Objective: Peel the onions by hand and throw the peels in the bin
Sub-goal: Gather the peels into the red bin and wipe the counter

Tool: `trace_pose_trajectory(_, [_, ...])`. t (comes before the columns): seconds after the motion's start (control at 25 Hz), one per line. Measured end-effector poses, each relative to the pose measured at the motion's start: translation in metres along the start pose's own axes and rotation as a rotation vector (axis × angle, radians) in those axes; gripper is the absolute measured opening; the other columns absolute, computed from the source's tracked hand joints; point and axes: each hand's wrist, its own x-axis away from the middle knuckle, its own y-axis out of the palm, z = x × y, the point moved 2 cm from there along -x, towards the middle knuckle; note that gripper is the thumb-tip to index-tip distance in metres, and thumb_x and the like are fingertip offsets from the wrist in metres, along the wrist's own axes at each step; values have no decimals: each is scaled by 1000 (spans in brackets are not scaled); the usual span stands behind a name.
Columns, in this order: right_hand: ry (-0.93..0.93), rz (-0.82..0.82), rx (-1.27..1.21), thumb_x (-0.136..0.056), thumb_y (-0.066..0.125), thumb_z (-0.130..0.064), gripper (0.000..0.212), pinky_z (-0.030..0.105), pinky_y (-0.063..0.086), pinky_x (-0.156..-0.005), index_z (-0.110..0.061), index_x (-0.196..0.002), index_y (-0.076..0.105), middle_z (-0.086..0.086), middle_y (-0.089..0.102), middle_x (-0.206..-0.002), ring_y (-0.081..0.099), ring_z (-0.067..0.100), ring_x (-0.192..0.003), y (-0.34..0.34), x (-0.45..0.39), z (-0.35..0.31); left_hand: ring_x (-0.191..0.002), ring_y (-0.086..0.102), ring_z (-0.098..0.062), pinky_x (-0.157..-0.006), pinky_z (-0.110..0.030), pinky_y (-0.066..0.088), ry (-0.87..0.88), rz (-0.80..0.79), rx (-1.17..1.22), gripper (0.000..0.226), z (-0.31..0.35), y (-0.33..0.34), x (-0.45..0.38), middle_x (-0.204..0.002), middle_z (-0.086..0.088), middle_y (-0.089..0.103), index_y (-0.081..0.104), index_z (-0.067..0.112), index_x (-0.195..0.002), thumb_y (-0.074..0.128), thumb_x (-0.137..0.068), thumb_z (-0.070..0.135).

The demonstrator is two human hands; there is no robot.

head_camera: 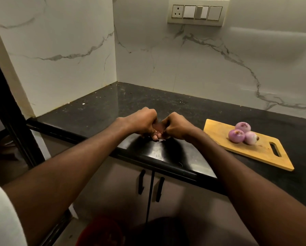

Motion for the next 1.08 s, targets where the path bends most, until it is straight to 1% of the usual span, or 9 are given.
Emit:
trace_pose_trajectory(0.12, [-11, 78, -37, -87, 79, -6, 10, 36, 65, -81, -12, -95, 82, 3, 79, -90, 75, 15, -86, 9, 14, -6, -68, 73, -12, -62, -26, 58, -12, 101, 0, 10, 3, 5, 19, -76, 2, 72, 79, 17, -92, 84, -85, 20])
trace_pose_trajectory(0.24, [-2, 154, -76, -88, 78, -7, 8, 31, 63, -68, -13, -88, 83, 3, 77, -84, 72, 14, -77, 24, 30, -18, -76, 72, -15, -72, -32, 62, -33, 199, -12, 10, 2, 9, 47, -81, 0, 73, 80, 18, -96, 83, -87, 20])
trace_pose_trajectory(0.36, [27, 231, -104, -86, 81, -10, 8, 39, 65, -75, -16, -80, 82, 1, 77, -82, 73, 14, -83, 46, 44, -33, -80, 73, -14, -80, -34, 63, -76, 264, 25, 13, 0, 12, 77, -87, -2, 76, 81, 17, -98, 83, -86, 16])
trace_pose_trajectory(0.44, [27, 248, -118, -83, 80, -8, 10, 41, 64, -79, -16, -78, 83, 2, 78, -80, 73, 15, -84, 61, 49, -47, -75, 73, -10, -75, -33, 64, -122, 312, 33, 12, -8, 11, 101, -84, 0, 77, 81, 18, -95, 85, -84, 14])
trace_pose_trajectory(0.6, [-64, 245, -137, -80, 84, -13, 5, 36, 62, -72, -15, -76, 82, 3, 76, -75, 72, 15, -79, 104, 61, -84, -47, 66, -7, -49, -29, 59, -182, 401, 131, 18, -42, 19, 162, -66, 2, 73, 79, 21, -79, 82, -82, 4])
trace_pose_trajectory(0.68, [-111, 207, -109, -83, 83, -17, 8, 28, 54, -64, -16, -76, 81, 0, 75, -74, 68, 9, -73, 145, 68, -94, -52, 68, -11, -52, -33, 60, -228, 432, 141, 15, -63, 38, 198, -64, 1, 72, 79, 20, -76, 82, -82, 8])
trace_pose_trajectory(0.76, [-125, 129, -105, -86, 80, -16, 9, 24, 49, -61, -17, -77, 80, -4, 72, -73, 63, 3, -69, 198, 75, -91, -56, 67, -8, -56, -32, 59, -314, 385, 167, 19, -87, 70, 228, -64, 4, 71, 76, 22, -73, 77, -86, 7])
trace_pose_trajectory(0.92, [-65, -15, -70, -87, 74, -9, 10, 39, 61, -75, -14, -79, 78, 3, 74, -83, 69, 17, -80, 300, 62, -64, -69, 70, -16, -65, -38, 59, -499, 258, 155, 19, -135, 155, 257, -70, -1, 73, 77, 20, -77, 69, -81, 2])
trace_pose_trajectory(1.08, [136, -141, -64, -90, 77, -20, 25, 31, 51, -82, -3, -109, 77, 19, 72, -114, 69, 35, -108, 356, 42, -30, -98, 69, -18, -75, -15, 50, -583, 32, 249, 22, -170, 224, 250, -115, -9, 76, 77, 14, -115, 66, -96, 14])
